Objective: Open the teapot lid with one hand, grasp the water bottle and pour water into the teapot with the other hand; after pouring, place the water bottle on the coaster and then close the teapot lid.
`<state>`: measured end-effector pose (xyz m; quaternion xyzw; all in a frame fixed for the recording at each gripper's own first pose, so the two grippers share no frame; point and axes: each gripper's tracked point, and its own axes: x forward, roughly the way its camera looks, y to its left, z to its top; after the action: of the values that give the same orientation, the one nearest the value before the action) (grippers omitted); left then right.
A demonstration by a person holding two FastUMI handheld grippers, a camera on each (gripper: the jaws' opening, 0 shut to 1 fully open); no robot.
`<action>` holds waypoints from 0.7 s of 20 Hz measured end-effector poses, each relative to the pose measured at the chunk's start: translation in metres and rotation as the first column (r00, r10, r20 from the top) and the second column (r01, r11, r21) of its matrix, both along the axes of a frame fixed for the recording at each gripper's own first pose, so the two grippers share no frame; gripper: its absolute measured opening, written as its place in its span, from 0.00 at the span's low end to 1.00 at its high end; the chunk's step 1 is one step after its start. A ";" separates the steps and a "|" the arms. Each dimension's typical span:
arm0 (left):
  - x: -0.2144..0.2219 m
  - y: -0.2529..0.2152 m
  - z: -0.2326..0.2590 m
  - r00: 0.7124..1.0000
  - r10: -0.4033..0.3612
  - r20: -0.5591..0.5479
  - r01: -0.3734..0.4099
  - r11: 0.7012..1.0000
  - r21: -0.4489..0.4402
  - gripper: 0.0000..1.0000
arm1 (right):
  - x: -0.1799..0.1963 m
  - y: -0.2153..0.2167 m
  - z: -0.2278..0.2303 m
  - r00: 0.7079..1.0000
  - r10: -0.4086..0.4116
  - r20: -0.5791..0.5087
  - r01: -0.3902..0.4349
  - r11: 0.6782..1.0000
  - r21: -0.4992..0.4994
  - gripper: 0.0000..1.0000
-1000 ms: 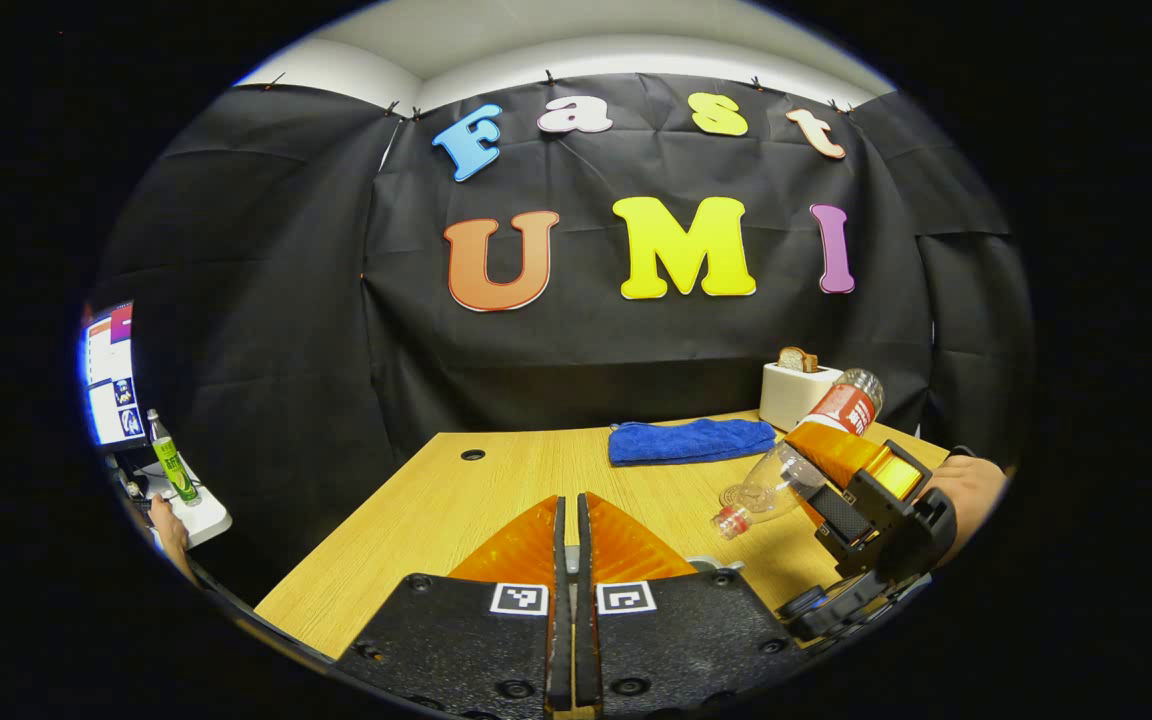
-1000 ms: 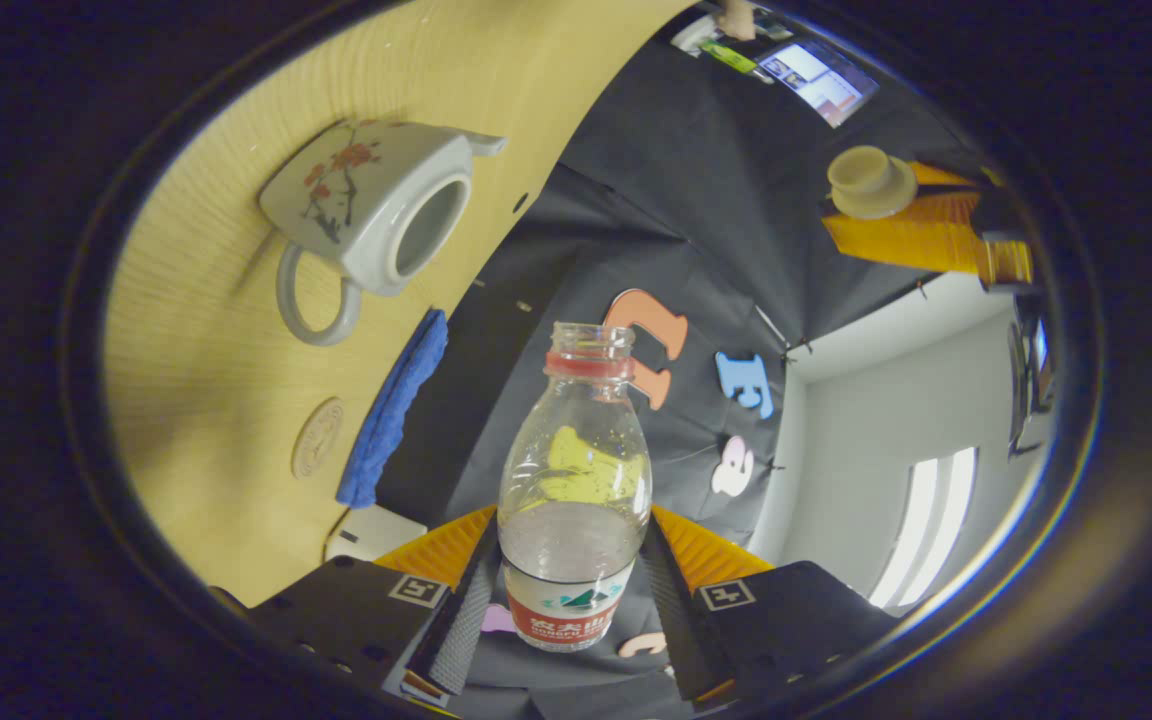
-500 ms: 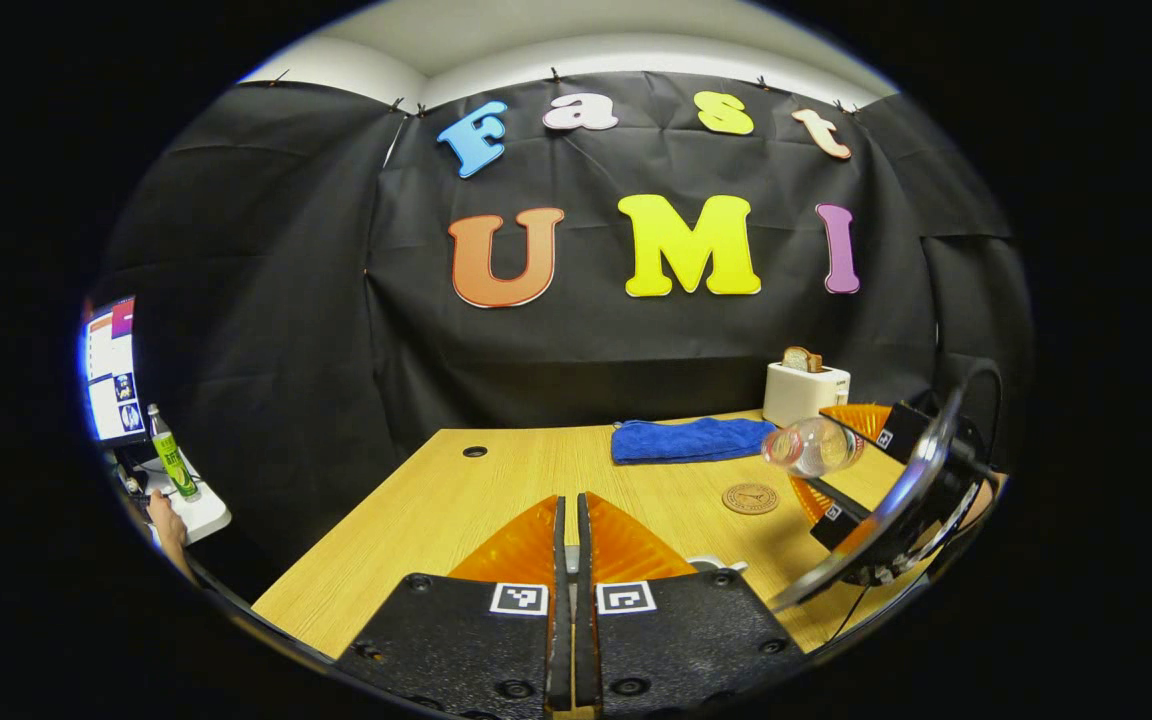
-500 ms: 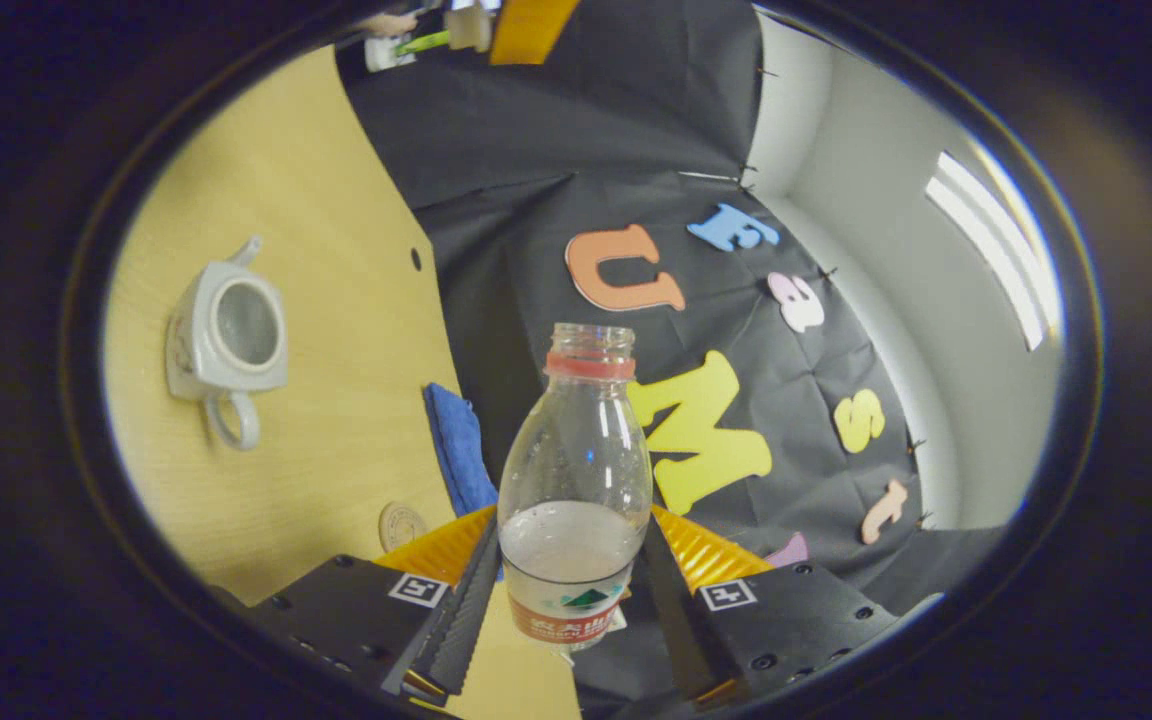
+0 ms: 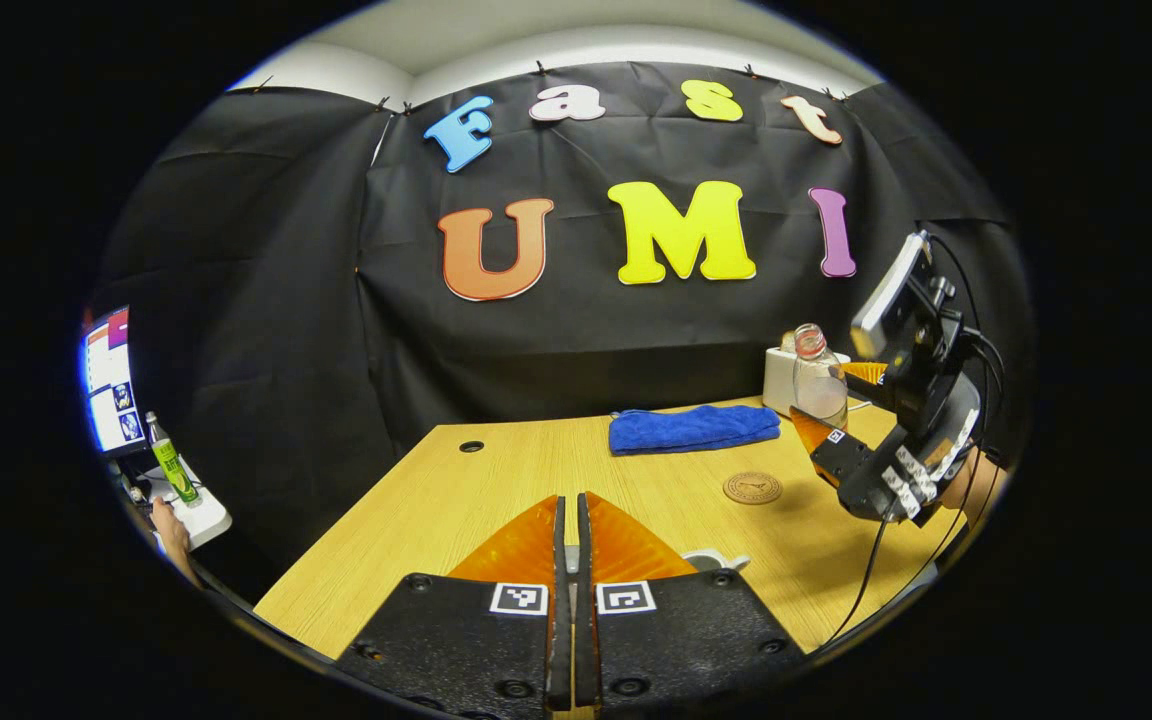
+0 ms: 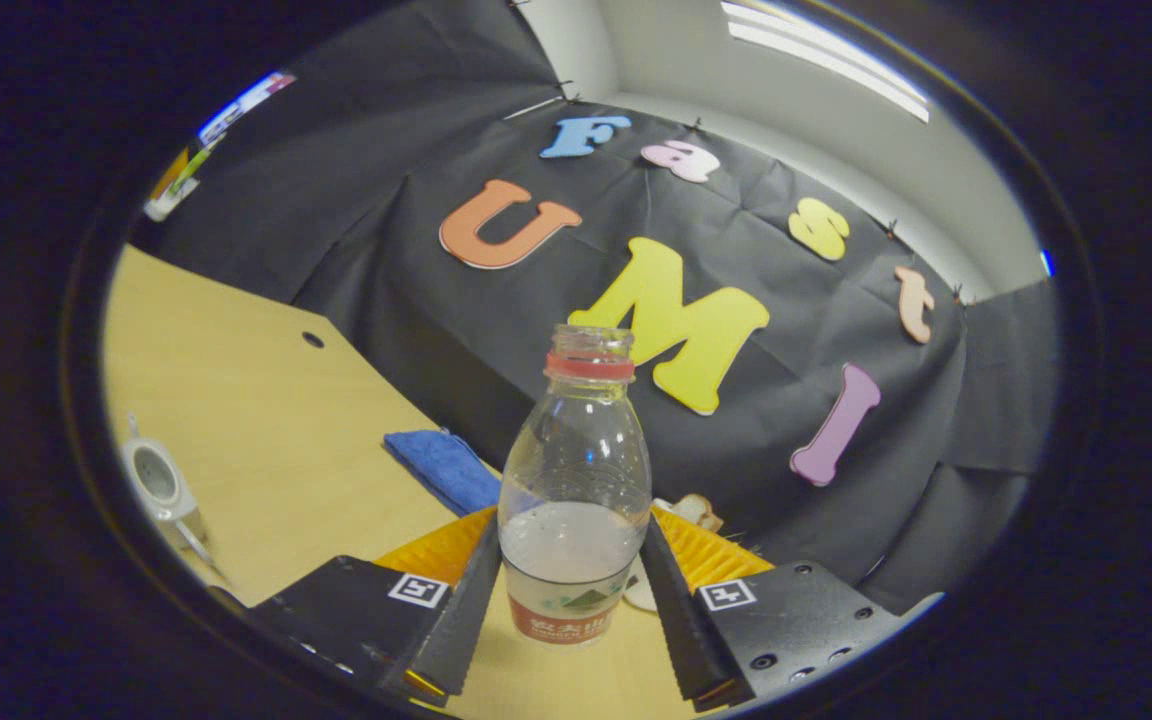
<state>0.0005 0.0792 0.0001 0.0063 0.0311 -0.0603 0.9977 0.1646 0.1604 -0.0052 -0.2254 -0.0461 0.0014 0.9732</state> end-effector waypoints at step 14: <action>0.009 0.000 -0.010 1.000 0.018 -0.024 -0.016 0.999 0.052 0.04 | 0.085 0.015 -0.047 0.976 0.106 -0.188 -0.019 0.910 0.413 0.77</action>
<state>0.0095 0.0789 -0.0101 0.0309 0.0449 -0.0511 0.9972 0.2497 0.1752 -0.0525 -0.0138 0.0487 0.0465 0.9976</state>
